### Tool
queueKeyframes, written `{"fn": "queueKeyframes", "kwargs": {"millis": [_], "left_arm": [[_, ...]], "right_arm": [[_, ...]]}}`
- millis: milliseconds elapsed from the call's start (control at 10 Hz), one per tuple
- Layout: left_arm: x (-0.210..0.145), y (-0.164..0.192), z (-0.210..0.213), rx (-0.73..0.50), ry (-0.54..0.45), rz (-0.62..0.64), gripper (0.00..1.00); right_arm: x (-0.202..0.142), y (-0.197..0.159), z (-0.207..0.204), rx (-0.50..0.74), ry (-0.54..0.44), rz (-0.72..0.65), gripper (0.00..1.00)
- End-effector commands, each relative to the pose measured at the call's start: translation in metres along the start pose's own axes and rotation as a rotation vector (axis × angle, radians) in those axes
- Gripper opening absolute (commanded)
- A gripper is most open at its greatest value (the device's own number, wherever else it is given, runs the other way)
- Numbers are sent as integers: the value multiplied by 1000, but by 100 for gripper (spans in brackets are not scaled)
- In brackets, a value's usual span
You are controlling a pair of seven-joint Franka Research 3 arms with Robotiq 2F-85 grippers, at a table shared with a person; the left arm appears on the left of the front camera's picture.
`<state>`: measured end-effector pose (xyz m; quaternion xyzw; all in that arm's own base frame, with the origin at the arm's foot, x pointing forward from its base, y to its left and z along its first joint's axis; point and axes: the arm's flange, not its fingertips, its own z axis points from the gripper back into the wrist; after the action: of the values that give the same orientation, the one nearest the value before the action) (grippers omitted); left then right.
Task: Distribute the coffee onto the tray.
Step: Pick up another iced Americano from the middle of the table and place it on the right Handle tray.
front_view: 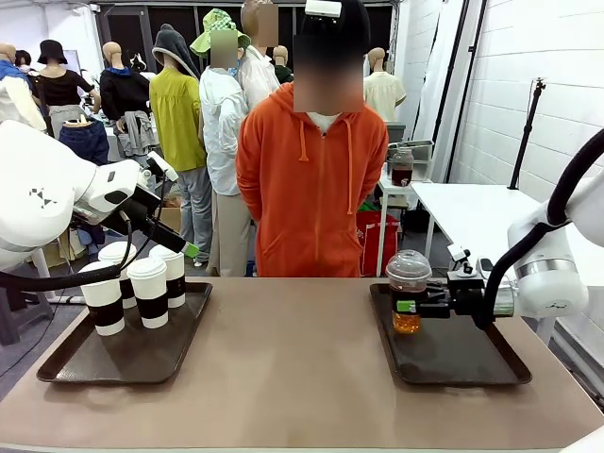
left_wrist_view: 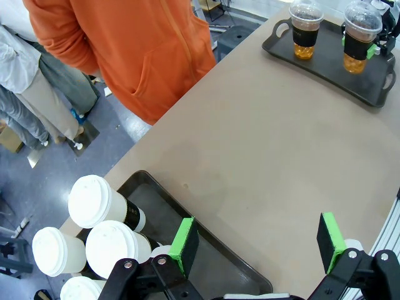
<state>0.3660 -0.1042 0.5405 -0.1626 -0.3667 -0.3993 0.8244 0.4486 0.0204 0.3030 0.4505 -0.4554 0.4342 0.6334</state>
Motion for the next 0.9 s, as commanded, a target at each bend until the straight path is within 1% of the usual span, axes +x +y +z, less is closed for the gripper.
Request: {"fn": "queueKeyframes", "kwargs": {"millis": [0,400,800], "left_arm": [[-2,1,-1,-16,-8,2,100],[-2,1,-1,-16,-8,2,100],[-2,1,-1,-16,-8,2,100]], "right_arm": [[-2,-14,8,26,-1,31,69],[-24,-34,12,97,4,65,69],[-42,-45,10,145,-26,45,69]]}}
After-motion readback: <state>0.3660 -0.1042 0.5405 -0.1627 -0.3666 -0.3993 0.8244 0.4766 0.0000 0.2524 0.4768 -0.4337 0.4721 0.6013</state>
